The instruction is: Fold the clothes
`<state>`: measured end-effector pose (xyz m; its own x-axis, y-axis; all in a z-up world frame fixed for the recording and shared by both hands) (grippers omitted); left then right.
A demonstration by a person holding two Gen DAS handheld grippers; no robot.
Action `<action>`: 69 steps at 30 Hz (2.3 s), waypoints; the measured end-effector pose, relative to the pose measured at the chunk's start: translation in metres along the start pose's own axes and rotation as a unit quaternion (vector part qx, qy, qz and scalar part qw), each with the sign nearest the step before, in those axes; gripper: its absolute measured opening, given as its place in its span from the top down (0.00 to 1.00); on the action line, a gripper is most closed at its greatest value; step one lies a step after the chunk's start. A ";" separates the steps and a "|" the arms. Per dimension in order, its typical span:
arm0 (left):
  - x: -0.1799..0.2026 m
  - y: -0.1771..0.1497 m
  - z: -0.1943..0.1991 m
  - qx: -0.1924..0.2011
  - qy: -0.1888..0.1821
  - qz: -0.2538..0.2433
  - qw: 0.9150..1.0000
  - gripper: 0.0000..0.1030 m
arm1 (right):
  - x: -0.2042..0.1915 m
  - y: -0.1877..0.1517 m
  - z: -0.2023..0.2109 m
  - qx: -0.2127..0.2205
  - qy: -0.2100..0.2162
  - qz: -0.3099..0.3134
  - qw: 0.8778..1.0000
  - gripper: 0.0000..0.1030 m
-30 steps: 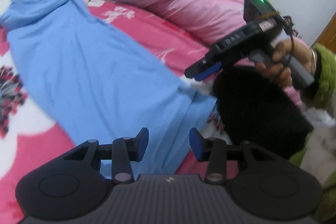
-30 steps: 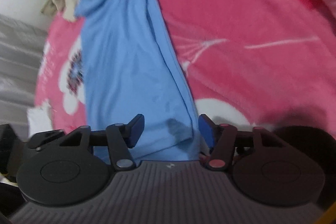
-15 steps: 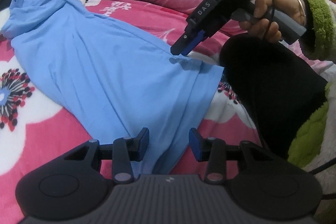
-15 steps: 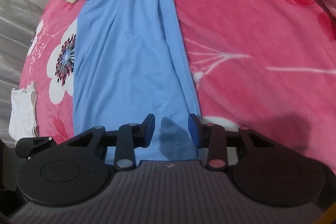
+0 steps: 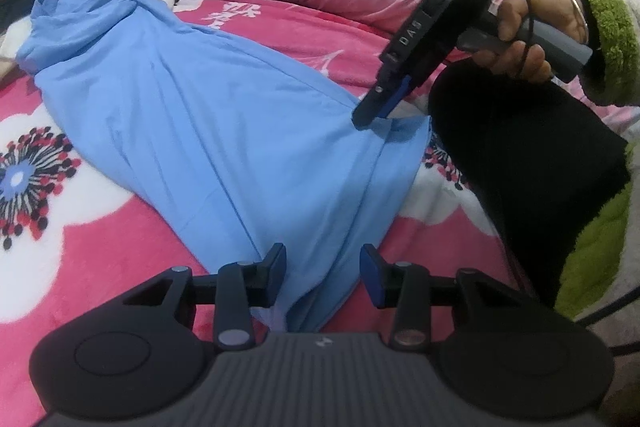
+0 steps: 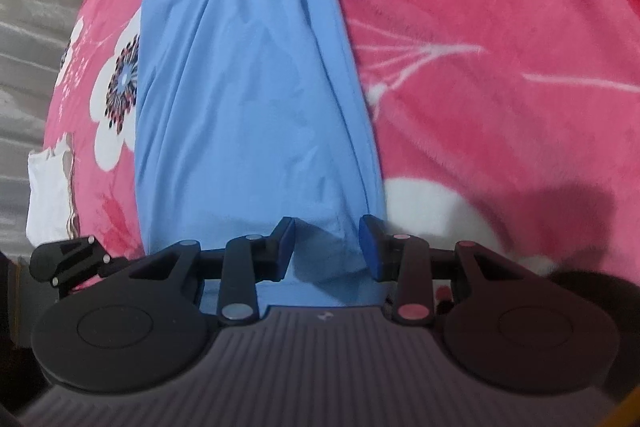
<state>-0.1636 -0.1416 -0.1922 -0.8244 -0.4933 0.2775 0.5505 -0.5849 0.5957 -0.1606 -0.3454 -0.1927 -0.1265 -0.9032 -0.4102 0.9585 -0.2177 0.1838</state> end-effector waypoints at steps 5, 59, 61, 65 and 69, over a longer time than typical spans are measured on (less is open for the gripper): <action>-0.006 -0.004 0.005 0.003 0.005 0.011 1.000 0.60 | -0.002 -0.001 0.005 0.000 0.004 0.003 1.000 0.66; -0.014 -0.023 0.004 -0.008 0.073 -0.051 0.996 0.92 | -0.012 -0.011 0.018 -0.004 0.032 -0.010 0.999 0.96; -0.012 -0.022 0.005 -0.003 0.074 -0.067 0.995 0.96 | -0.012 -0.011 0.019 -0.003 0.028 -0.008 1.000 0.96; -0.005 -0.023 0.010 -0.006 0.067 -0.103 0.992 0.96 | -0.014 -0.014 0.027 -0.011 0.014 0.005 1.000 0.96; 0.000 -0.026 0.009 -0.015 0.065 -0.130 0.989 0.97 | -0.013 -0.022 0.029 -0.026 -0.010 0.023 0.999 0.97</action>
<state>-0.1788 -0.1208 -0.2007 -0.9155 -0.4019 0.0172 0.3280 -0.7211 0.6103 -0.1877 -0.3395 -0.1650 -0.0876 -0.9192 -0.3840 0.9754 -0.1574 0.1541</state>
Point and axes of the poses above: each gripper's, at about its wrist camera, not at the fingertips, and z roughly against the way its jaws point, x to its right, y to its top, the point moved 10 cm from there along -z, roughly the way its jaws point, and after that the axes turned 7 degrees about z, right-handed, at the moved point
